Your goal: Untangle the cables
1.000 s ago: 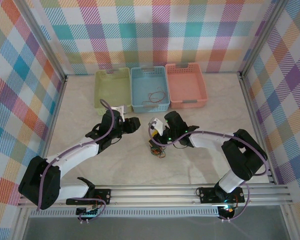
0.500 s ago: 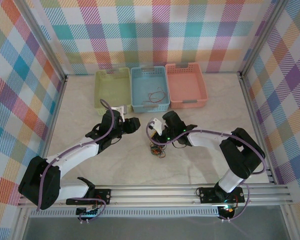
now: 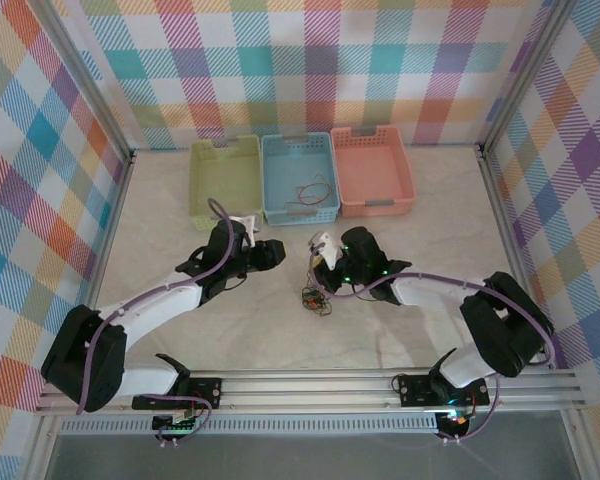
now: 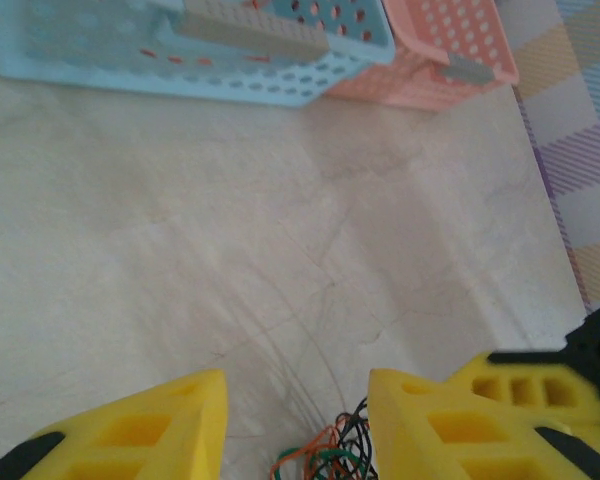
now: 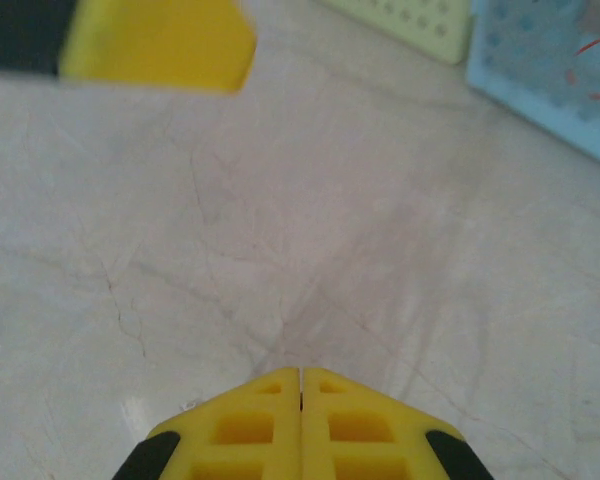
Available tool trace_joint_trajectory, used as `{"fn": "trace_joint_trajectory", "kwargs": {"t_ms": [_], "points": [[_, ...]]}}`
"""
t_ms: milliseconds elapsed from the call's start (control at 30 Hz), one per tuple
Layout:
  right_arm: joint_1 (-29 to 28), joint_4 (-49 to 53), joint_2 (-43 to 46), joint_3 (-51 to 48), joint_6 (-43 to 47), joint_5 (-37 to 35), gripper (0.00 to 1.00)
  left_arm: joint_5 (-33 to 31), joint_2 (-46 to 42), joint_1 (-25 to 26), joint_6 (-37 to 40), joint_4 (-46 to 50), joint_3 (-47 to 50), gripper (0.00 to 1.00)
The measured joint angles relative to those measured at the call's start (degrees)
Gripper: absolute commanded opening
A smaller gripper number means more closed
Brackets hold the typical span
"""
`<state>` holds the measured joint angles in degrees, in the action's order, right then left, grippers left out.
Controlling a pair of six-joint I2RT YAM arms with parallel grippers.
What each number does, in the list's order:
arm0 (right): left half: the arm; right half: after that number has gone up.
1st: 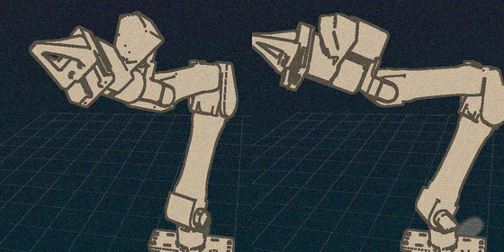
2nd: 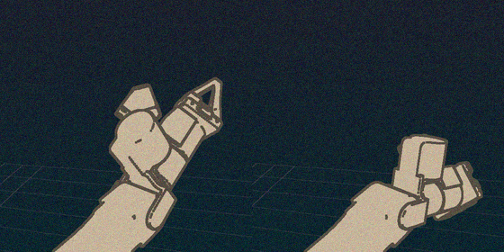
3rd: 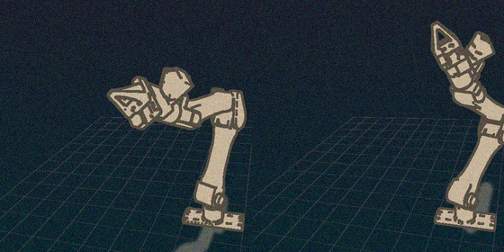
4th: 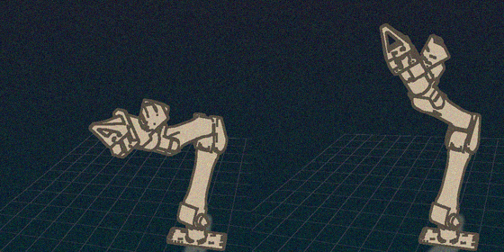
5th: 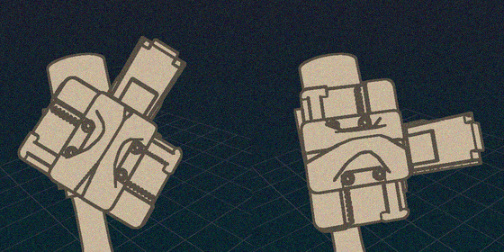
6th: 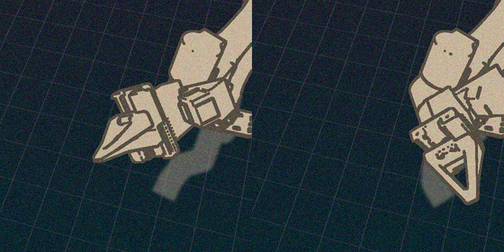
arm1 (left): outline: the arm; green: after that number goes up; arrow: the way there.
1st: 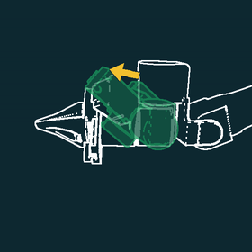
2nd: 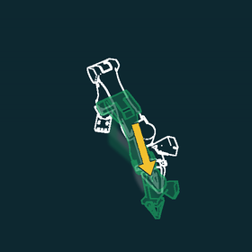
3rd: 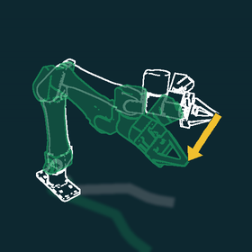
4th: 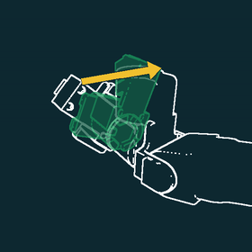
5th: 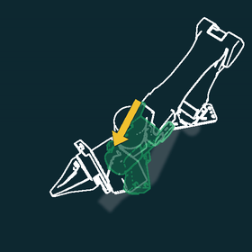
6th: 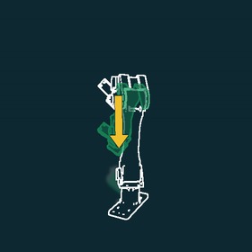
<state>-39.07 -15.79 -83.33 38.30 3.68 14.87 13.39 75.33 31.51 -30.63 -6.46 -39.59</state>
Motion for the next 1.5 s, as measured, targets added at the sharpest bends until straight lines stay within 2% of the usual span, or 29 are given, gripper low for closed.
{"fn": "trace_joint_trajectory", "kwargs": {"t_ms": [233,400,533,1033,1500], "points": [[3.08,-9.31,4.13,-5.44,-5.14,3.5,0.0,4.33,2.97,2.12,0.46,-0.28,-1.88,0.4],[4.0,-12.96,5.42,-6.49,-8.22,5.84,0.0,5.68,4.7,4.63,4.0,2.27,-6.27,0.42],[4.9,-14.6,6.08,-6.49,-10.8,7.41,0.0,5.62,4.76,7.32,7.76,4.26,-9.01,0.42],[7.15,-19.19,8.31,-7.91,-18.53,13.35,0.0,4.07,3.41,10.62,16.55,6.62,-9.09,0.46],[7.23,-21.94,8.39,-7.96,-20.46,18.01,0.0,0.22,3.06,11.45,19.63,9.55,-9.18,0.46]]}}
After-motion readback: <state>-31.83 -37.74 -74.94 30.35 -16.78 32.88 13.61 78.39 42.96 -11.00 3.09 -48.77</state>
